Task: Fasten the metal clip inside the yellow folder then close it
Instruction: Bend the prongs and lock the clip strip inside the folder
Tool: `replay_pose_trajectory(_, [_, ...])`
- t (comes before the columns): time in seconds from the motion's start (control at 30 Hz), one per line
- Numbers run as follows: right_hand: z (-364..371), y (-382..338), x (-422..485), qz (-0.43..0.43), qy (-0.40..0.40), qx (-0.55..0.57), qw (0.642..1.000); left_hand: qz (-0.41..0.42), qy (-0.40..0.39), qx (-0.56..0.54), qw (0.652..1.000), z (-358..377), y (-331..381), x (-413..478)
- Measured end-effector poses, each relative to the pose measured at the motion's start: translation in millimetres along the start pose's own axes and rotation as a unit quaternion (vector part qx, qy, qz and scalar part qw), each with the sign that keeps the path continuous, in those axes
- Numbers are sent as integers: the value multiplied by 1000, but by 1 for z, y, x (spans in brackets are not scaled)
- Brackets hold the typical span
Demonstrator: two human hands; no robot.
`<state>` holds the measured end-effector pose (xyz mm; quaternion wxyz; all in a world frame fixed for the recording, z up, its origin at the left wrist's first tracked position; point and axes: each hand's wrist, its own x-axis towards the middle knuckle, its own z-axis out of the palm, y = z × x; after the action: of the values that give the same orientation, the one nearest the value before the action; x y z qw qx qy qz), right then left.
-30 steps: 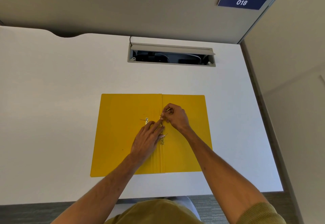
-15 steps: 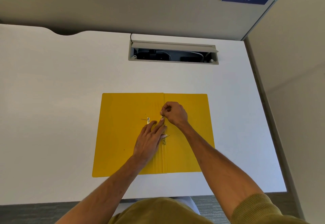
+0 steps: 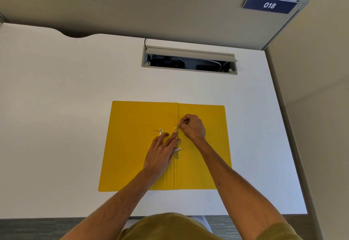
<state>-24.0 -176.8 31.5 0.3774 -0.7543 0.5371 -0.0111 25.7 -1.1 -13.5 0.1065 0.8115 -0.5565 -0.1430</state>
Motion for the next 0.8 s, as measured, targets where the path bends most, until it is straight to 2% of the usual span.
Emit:
replay_pose_trajectory(0.3, [-2, 1, 0, 6, 8, -11, 1000, -5, 28, -4, 1000, 4, -2, -7])
replay_pose_trajectory(0.43, [-1, -1, 2, -22, -8, -12, 1000, -7, 31, -5, 999, 4, -2, -7])
replay_pose_trajectory(0.6, [-1, -3, 6, -68, -35, -19, 997, 2, 0, 9, 1000, -3, -5, -1])
replay_pose_trajectory(0.8, [1, -10, 7, -66, -51, -8, 996, -5, -15, 1, 1000, -10, -2, 0])
